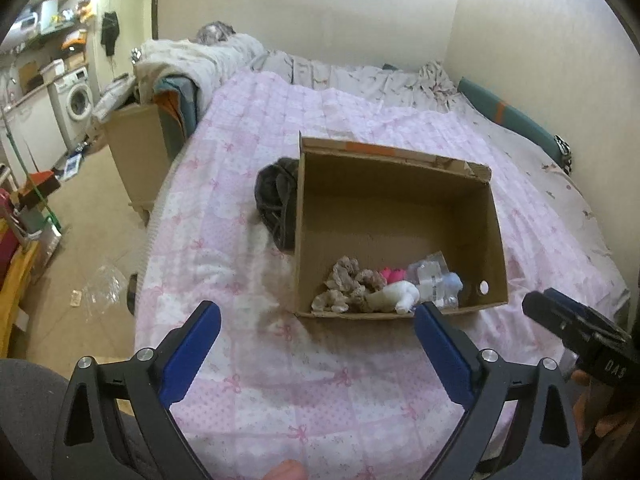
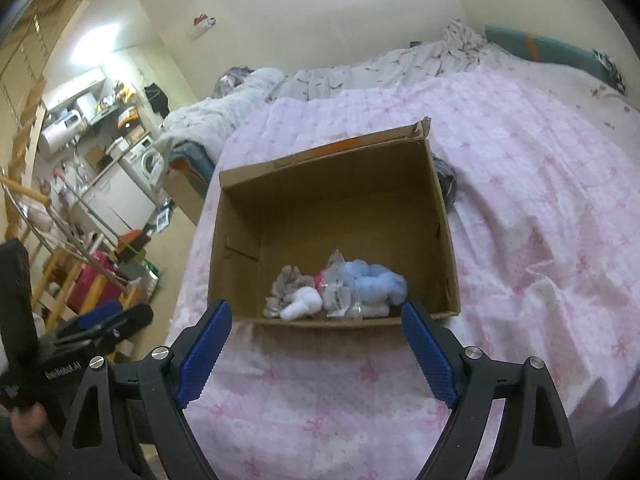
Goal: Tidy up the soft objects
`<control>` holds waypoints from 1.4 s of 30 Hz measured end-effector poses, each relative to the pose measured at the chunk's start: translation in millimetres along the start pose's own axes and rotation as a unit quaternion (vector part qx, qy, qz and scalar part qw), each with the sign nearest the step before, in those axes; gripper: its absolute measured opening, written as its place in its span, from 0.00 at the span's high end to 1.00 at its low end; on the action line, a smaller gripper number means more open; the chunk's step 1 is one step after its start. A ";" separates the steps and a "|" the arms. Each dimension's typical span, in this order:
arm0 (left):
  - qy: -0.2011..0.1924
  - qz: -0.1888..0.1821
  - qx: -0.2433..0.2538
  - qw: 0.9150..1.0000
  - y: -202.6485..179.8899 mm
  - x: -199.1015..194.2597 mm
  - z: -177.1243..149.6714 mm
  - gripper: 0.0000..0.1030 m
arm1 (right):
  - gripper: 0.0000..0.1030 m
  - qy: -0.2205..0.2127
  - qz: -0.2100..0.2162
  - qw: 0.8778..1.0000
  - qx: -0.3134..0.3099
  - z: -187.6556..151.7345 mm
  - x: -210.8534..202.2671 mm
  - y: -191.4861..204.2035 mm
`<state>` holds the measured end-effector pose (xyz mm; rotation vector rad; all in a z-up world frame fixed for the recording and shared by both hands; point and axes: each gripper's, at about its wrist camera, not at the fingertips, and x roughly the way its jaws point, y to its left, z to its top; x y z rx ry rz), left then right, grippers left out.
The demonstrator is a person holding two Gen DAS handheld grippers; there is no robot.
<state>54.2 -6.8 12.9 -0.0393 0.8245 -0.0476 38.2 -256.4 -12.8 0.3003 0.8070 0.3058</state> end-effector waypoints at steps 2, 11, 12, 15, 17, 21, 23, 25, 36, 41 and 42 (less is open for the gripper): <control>-0.006 0.008 0.001 1.000 -0.8 -2.0 -1.4 0.06 | 0.11 -0.001 -0.006 1.000 -0.006 -1.4 0.3 1.8; 0.005 0.020 0.015 1.000 -9.4 8.4 -10.9 0.06 | 0.05 0.000 -0.061 0.998 -0.035 -4.7 13.8 6.4; 0.003 0.027 0.019 0.999 -10.7 9.2 -11.2 0.05 | 0.05 0.001 -0.066 0.997 -0.035 -4.5 16.2 5.4; 0.006 0.027 0.019 0.999 -11.7 12.8 -11.6 0.05 | 0.01 -0.002 -0.073 0.997 -0.033 -4.2 18.4 3.0; 0.007 0.023 0.017 1.000 -11.9 13.9 -11.4 0.05 | 0.00 -0.009 -0.080 0.996 -0.033 -4.0 17.7 2.2; 0.011 0.009 0.009 1.000 -9.5 13.8 -9.3 0.05 | 0.00 -0.015 -0.088 0.995 -0.038 -5.1 16.4 2.3; 0.011 0.010 0.008 1.000 -9.3 13.7 -9.4 0.05 | 0.00 -0.018 -0.094 0.995 -0.041 -5.0 15.8 2.7; 0.012 0.011 0.006 1.000 -8.1 14.3 -9.4 0.05 | 0.00 -0.019 -0.094 0.995 -0.038 -4.5 14.8 1.5; 0.016 0.000 -0.008 1.000 -3.8 15.2 -7.0 0.05 | 0.00 -0.018 -0.100 0.994 -0.044 -4.4 15.9 2.0; 0.017 -0.002 -0.009 1.000 -4.2 15.4 -7.0 0.05 | 0.00 -0.018 -0.101 0.994 -0.047 -5.2 16.0 3.0; 0.017 -0.005 -0.009 1.000 -4.4 15.5 -6.9 0.05 | 0.00 -0.017 -0.100 0.994 -0.047 -5.4 16.0 3.0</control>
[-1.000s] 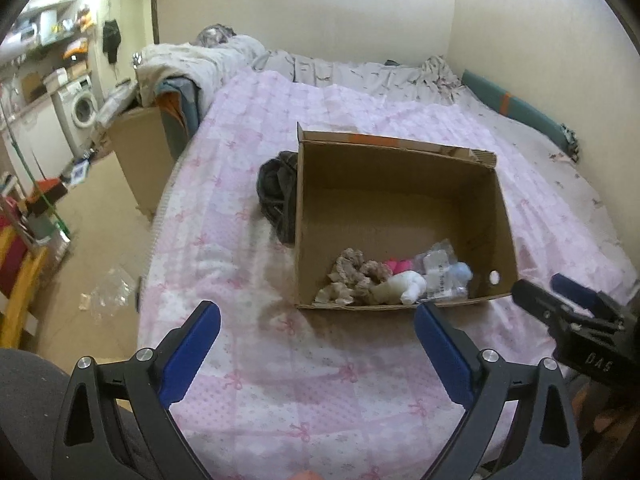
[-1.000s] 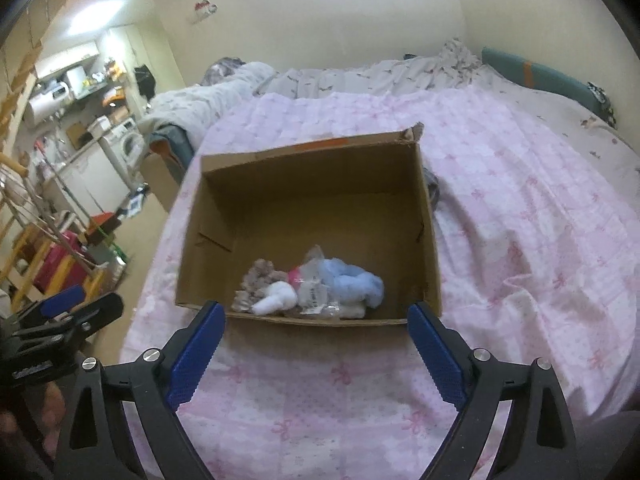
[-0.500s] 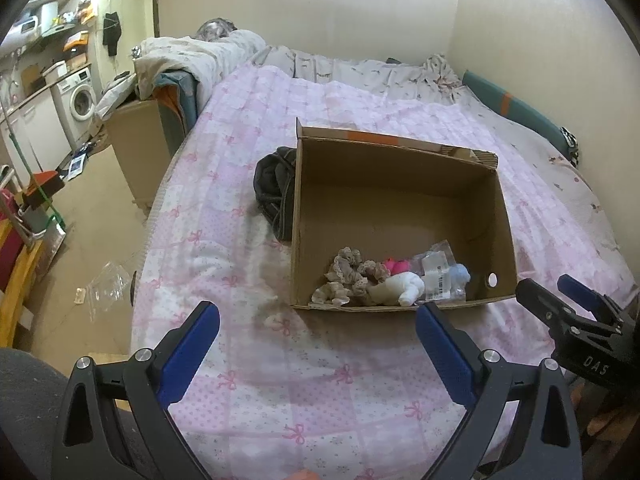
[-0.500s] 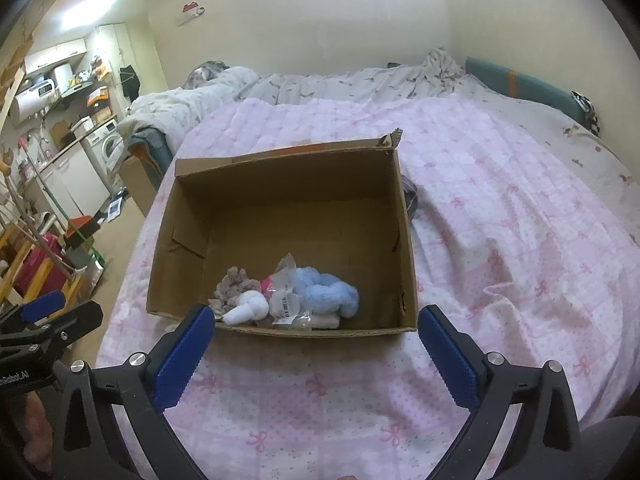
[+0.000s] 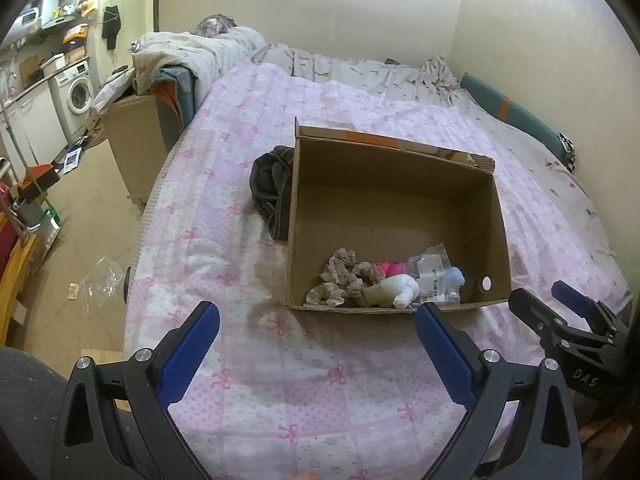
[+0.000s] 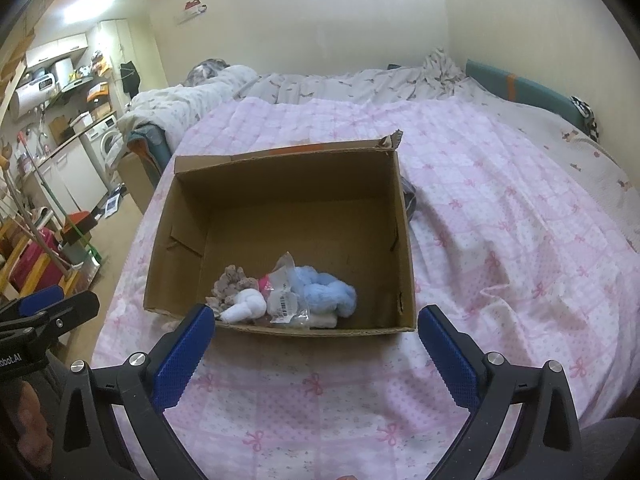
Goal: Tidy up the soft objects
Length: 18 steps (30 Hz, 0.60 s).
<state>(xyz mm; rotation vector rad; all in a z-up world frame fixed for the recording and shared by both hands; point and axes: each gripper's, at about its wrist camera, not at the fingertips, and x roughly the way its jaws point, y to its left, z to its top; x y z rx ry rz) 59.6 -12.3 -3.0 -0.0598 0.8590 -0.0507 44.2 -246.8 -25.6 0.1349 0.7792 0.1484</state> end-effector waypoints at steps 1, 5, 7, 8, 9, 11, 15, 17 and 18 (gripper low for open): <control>0.000 -0.002 0.001 1.000 -0.5 -0.1 0.2 0.05 | 0.00 0.001 0.000 1.000 0.000 -0.2 -0.2 0.3; -0.001 -0.002 0.003 1.000 -1.4 -0.9 0.1 0.05 | 0.00 0.000 0.004 1.000 -0.002 0.8 -1.7 0.8; 0.000 -0.002 0.002 1.000 -0.9 -0.8 0.2 0.05 | 0.00 0.000 0.004 1.000 -0.002 0.8 -1.9 0.8; 0.001 -0.002 0.000 1.000 -0.7 -0.8 0.4 0.05 | 0.00 0.001 0.004 1.000 -0.002 0.8 -2.0 0.8; 0.001 -0.002 0.000 1.000 -0.4 -0.8 0.4 0.05 | 0.00 0.002 0.004 1.000 -0.003 1.0 -2.2 1.1; 0.001 -0.002 0.000 1.000 -0.2 -0.7 0.4 0.05 | 0.00 0.003 0.002 1.000 -0.004 1.0 -2.1 1.3; 0.003 -0.004 0.001 1.000 0.3 -0.4 0.0 0.05 | 0.00 0.003 0.003 1.000 -0.004 1.5 -2.0 1.6; 0.003 -0.006 0.000 1.000 1.2 -0.5 -1.2 0.05 | 0.00 0.003 0.003 1.000 -0.004 1.5 -2.3 1.6; 0.004 -0.006 0.000 1.000 1.4 -0.7 -1.2 0.05 | 0.00 0.003 0.003 1.000 -0.004 1.4 -2.2 1.7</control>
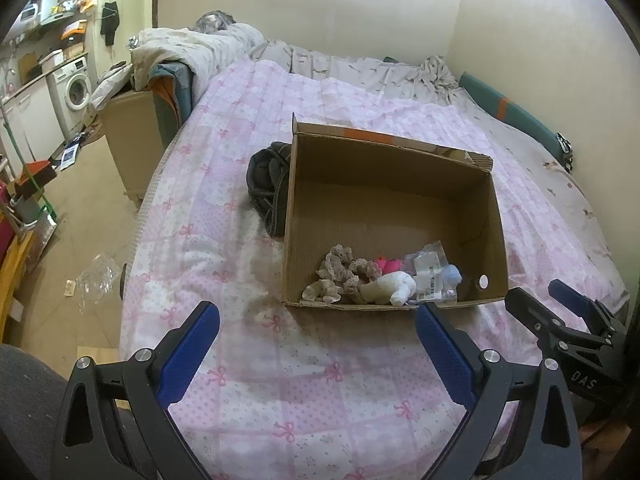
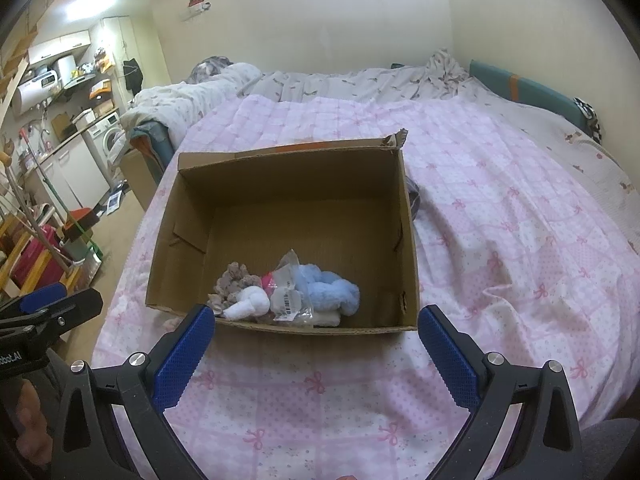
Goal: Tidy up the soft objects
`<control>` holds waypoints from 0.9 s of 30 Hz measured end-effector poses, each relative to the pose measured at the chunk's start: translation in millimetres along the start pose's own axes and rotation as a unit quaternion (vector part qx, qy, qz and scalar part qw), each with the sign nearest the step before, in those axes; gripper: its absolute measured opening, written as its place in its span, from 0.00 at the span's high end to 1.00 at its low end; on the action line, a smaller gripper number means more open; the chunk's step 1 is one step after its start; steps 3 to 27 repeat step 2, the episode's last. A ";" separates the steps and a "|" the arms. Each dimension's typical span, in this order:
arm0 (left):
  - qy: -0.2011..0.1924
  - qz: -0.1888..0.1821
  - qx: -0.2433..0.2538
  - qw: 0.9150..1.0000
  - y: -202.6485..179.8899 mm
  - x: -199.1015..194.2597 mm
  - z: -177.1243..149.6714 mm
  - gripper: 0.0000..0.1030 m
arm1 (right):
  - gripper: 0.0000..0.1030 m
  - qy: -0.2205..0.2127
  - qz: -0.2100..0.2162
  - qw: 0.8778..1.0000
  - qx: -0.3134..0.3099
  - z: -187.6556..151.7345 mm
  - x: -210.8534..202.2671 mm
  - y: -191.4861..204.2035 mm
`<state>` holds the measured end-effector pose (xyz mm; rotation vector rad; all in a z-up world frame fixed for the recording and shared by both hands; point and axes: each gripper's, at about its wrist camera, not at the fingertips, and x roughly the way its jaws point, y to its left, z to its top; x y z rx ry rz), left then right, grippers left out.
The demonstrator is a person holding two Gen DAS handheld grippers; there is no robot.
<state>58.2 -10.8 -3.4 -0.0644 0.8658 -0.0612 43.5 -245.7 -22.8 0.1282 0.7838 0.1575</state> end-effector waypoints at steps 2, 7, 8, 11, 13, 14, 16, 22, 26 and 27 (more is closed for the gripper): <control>-0.001 0.004 -0.001 1.000 0.4 0.3 -0.8 0.05 | 0.00 0.000 0.001 1.000 0.000 0.0 -0.2 0.0; -0.001 0.004 -0.001 1.000 0.4 0.3 -0.8 0.05 | 0.00 0.000 0.001 1.000 0.000 0.0 -0.2 0.0; -0.001 0.004 -0.001 1.000 0.4 0.3 -0.8 0.05 | 0.00 0.000 0.001 1.000 0.000 0.0 -0.2 0.0; -0.001 0.004 -0.001 1.000 0.4 0.3 -0.8 0.05 | 0.00 0.000 0.001 1.000 0.000 0.0 -0.2 0.0; -0.001 0.004 -0.001 1.000 0.4 0.3 -0.8 0.05 | 0.00 0.000 0.001 1.000 0.000 0.0 -0.2 0.0; -0.001 0.004 -0.001 1.000 0.4 0.3 -0.8 0.05 | 0.00 0.000 0.001 1.000 0.000 0.0 -0.2 0.0; -0.001 0.004 -0.001 1.000 0.4 0.3 -0.8 0.05 | 0.00 0.000 0.001 1.000 0.000 0.0 -0.2 0.0; -0.001 0.004 -0.001 1.000 0.4 0.3 -0.8 0.05 | 0.00 0.000 0.001 1.000 0.000 0.0 -0.2 0.0; -0.001 0.004 -0.001 1.000 0.4 0.3 -0.8 0.05 | 0.00 0.000 0.001 1.000 0.000 0.0 -0.2 0.0; -0.001 0.004 -0.001 1.000 0.4 0.3 -0.8 0.05 | 0.00 0.000 0.001 1.000 0.000 0.0 -0.2 0.0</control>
